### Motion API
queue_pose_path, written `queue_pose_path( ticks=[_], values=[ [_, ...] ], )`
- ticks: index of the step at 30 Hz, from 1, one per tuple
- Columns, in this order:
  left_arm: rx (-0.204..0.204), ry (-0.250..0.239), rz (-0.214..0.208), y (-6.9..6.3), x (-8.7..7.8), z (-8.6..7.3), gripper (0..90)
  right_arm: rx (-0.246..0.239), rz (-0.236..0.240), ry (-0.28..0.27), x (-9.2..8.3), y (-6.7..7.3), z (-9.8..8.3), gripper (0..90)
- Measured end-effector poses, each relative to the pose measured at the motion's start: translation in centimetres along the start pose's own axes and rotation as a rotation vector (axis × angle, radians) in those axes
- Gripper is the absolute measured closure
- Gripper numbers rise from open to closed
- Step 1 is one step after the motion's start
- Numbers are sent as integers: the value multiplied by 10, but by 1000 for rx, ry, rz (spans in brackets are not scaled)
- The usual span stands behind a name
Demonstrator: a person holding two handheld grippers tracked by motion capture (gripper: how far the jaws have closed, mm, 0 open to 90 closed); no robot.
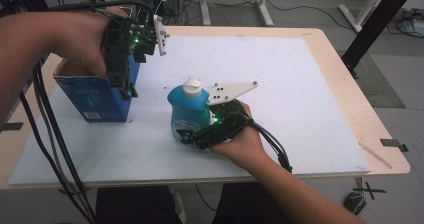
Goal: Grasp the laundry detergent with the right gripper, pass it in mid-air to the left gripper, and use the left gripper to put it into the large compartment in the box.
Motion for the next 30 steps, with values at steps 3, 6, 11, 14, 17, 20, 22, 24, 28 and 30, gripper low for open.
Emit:
queue_pose_path(
  ticks=[3,6,11,14,17,20,22,24,28,30],
  values=[
    [0,4,0,0,0,1,18,-1,-7,-4,0,0,0,168],
    [2,0,0,0,0,1,18,-1,-11,-12,0,0,-2,193],
    [-6,2,-1,-1,0,1,17,0,-37,-23,0,0,-4,198],
    [-2,6,0,0,0,0,18,5,-42,-43,-3,0,-5,265],
    [-2,4,0,0,1,1,18,3,-41,-46,-3,1,-6,281],
    [-2,1,-1,0,1,2,18,0,-41,-46,-2,2,-6,283],
    [0,0,-1,0,1,2,17,0,-44,-48,-2,2,-6,283],
    [3,4,-3,0,1,3,18,0,-44,-48,-2,2,-6,303],
    [1,1,-2,0,1,2,18,-11,-43,-52,-1,4,-6,328],
    [-2,1,0,0,2,2,18,-9,-41,-49,-1,4,-7,329]
  ],
)
Point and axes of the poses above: each handheld gripper's, and its own axes: x roughly forward along the jaws, z roughly out of its top, y roughly to its left, the point moved 2 cm from there along x, roughly forward along the jaws, and after that the axes turned 8 degrees about z, right-handed, at the moved point
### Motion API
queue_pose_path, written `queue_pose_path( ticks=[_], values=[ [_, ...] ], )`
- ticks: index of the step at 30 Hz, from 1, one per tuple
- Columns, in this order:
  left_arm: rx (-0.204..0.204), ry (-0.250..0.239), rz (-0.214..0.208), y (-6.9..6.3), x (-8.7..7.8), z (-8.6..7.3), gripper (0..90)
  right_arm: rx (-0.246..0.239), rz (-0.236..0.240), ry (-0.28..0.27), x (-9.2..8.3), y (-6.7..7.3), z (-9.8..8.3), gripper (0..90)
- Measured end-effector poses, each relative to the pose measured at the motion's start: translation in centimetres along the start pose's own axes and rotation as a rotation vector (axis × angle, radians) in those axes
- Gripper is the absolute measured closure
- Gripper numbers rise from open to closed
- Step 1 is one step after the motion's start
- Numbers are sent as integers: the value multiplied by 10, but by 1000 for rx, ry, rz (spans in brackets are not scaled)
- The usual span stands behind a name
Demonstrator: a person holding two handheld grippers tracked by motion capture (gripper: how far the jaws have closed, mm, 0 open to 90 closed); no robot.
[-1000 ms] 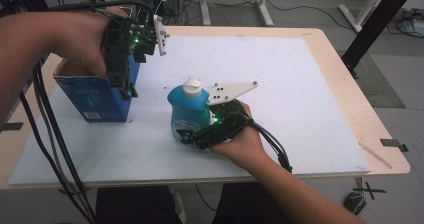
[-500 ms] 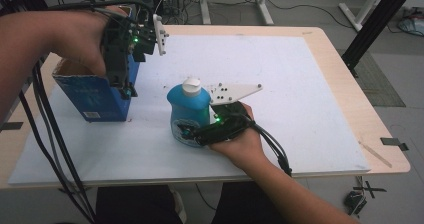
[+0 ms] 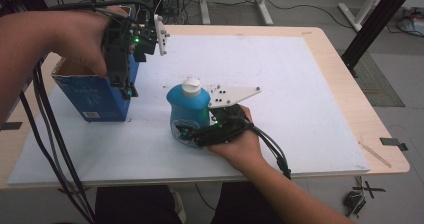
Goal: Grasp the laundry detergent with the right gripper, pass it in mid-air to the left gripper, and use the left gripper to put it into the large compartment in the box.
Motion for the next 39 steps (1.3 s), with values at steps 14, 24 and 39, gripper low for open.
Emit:
queue_pose_path(
  ticks=[14,24,39],
  values=[
    [-1,2,-3,0,2,-1,18,-16,-3,-10,2,2,0,412],
    [-4,5,-3,-1,2,-1,18,-35,-9,-13,2,2,0,453],
    [9,-19,2,-6,-11,8,18,-66,67,4,-11,-4,16,460]
  ],
)
Point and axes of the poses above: each handheld gripper's, and its own axes: x roughly forward along the jaws, z roughly out of its top, y roughly to its left, the point moved 2 cm from there along x, roughly forward along the jaws, and after that the axes turned 8 degrees about z, right-handed, at the moved point
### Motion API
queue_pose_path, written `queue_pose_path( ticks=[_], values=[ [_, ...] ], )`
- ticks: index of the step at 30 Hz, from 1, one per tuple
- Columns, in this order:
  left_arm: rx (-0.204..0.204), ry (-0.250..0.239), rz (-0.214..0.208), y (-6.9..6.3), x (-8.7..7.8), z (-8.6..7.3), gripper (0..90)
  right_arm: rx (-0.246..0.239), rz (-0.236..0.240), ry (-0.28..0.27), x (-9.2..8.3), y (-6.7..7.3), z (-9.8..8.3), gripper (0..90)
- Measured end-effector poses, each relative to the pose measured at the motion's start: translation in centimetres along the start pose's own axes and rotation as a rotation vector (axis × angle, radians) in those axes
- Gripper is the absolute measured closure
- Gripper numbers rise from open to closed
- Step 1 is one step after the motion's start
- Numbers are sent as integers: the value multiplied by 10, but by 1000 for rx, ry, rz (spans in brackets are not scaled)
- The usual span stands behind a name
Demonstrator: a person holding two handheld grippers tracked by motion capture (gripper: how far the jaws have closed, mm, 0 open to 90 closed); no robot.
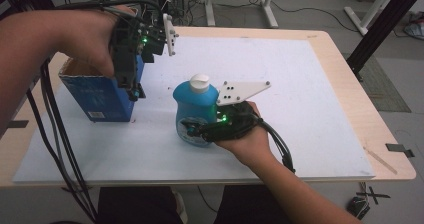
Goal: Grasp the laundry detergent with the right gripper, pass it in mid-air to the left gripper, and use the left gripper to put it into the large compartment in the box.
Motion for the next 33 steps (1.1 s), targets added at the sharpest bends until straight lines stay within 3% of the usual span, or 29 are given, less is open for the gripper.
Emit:
queue_pose_path(
  ticks=[12,19,25,33],
  values=[
    [6,-28,-5,-11,-17,22,18,-46,109,35,-11,-8,19,460],
    [-36,-58,-31,-17,-32,38,18,-93,217,55,-13,-10,38,460],
    [-59,-51,-49,-20,-35,46,18,-106,261,55,-11,-11,47,460],
    [-82,-53,-59,-21,-38,56,18,-110,284,54,-7,-11,50,460]
  ],
)
Point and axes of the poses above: each handheld gripper's, and its own axes: x roughly forward along the jaws, z roughly out of its top, y roughly to its left, the point moved 2 cm from there along x, roughly forward along the jaws, and after that the axes turned 8 degrees about z, right-handed, at the moved point
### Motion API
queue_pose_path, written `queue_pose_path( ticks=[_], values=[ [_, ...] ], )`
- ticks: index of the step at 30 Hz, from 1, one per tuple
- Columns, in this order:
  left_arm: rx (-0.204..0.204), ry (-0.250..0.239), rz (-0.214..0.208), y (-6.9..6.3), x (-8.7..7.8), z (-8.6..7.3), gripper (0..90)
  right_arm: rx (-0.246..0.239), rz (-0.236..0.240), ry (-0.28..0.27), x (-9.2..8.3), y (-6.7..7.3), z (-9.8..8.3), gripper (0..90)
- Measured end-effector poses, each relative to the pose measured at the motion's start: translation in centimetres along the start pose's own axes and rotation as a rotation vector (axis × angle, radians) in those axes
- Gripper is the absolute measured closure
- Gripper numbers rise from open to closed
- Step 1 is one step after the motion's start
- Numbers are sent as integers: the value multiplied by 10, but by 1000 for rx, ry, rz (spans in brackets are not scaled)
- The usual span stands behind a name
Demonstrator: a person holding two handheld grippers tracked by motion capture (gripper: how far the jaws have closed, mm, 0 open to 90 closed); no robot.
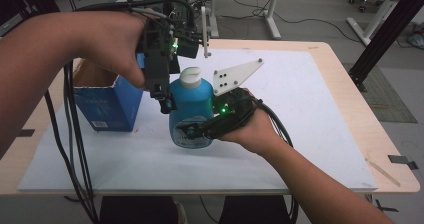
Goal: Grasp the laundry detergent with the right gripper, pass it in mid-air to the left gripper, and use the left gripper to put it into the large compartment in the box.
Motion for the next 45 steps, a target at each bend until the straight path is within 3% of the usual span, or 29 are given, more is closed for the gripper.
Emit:
queue_pose_path(
  ticks=[15,34,37,45],
  values=[
    [-1,21,0,-2,4,18,17,2,14,-5,7,-1,6,460],
    [-2,62,12,-4,10,19,30,9,19,-15,10,-5,6,461],
    [-2,62,8,-5,9,19,81,10,16,-14,11,-6,5,461],
    [-5,68,18,-4,10,16,103,16,16,-19,13,-6,5,461]
  ],
)
Point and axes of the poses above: each handheld gripper's, and its own axes: x roughly forward along the jaws, z roughly out of its top, y roughly to its left, the point moved 2 cm from there along x, roughly forward along the jaws, and after that the axes turned 8 degrees about z, right-handed, at the moved point
